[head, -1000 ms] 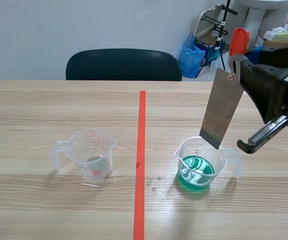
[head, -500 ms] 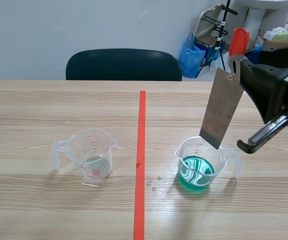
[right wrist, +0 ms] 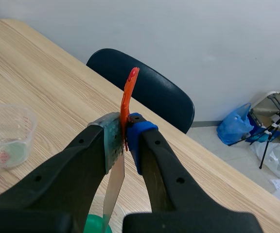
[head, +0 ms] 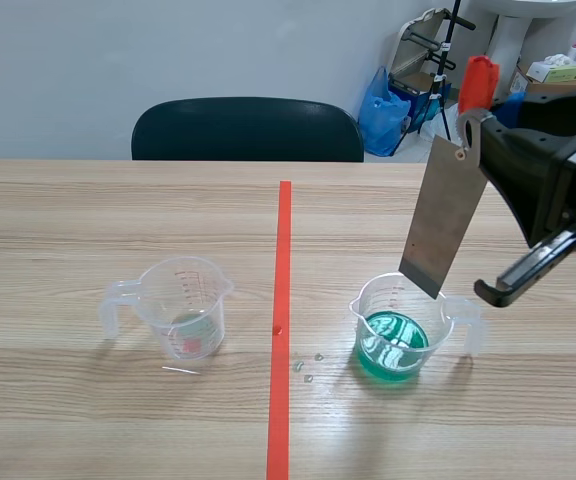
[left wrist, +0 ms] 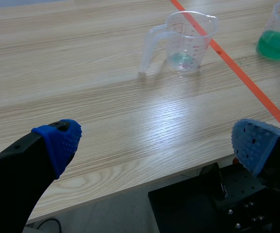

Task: Do the redox reaction experiment

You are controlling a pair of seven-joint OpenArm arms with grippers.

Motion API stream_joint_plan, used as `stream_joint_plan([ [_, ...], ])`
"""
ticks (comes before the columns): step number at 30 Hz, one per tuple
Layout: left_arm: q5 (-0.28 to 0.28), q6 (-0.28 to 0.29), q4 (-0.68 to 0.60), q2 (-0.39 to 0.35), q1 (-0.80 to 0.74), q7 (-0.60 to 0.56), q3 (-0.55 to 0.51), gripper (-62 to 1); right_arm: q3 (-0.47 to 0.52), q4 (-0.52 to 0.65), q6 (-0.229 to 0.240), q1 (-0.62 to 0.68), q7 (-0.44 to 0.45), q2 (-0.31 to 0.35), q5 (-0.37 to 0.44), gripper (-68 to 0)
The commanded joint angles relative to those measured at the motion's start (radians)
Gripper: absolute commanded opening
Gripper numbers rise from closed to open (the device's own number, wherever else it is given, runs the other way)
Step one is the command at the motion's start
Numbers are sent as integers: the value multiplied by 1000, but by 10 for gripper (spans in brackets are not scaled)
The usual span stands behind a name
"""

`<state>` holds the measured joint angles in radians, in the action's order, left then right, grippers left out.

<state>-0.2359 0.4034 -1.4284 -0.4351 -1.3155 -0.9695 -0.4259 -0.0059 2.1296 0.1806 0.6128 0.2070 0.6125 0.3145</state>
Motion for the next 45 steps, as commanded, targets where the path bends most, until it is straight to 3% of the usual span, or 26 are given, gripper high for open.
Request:
stream_joint_plan([
  [1, -8, 3, -4, 2, -1, -10, -3, 14, 8, 18, -4, -10, 15, 10, 11, -662],
  [22, -15, 2, -4, 2, -1, -56, -3, 14, 8, 18, -4, -10, 15, 10, 11, -662],
  [23, -15, 2, -5, 2, -1, -72, -3, 0, 8, 18, -4, -9, 15, 10, 11, -662],
  [24, -15, 2, -5, 2, -1, -88, -3, -56, 8, 18, -4, -9, 12, 10, 10, -662],
  [30, -14, 3, -5, -44, -1, -105, -3, -482, 8, 18, -4, -9, 11, 10, 10, -662],
  [32, -14, 19, -5, -70, 18, -104, -3, -564, 8, 18, -4, -9, 11, 10, 10, -662],
  [34, -6, 64, -5, -101, 66, -98, -3, -571, 8, 18, -4, -9, 11, 10, 10, -662],
  [40, -17, 203, -6, -218, 282, 62, 45, -583, 8, 18, -4, -9, 10, 10, 10, -662],
  [45, -154, 222, -6, -308, 520, 271, 198, -583, 8, 18, -4, -9, 10, 10, 10, -662],
])
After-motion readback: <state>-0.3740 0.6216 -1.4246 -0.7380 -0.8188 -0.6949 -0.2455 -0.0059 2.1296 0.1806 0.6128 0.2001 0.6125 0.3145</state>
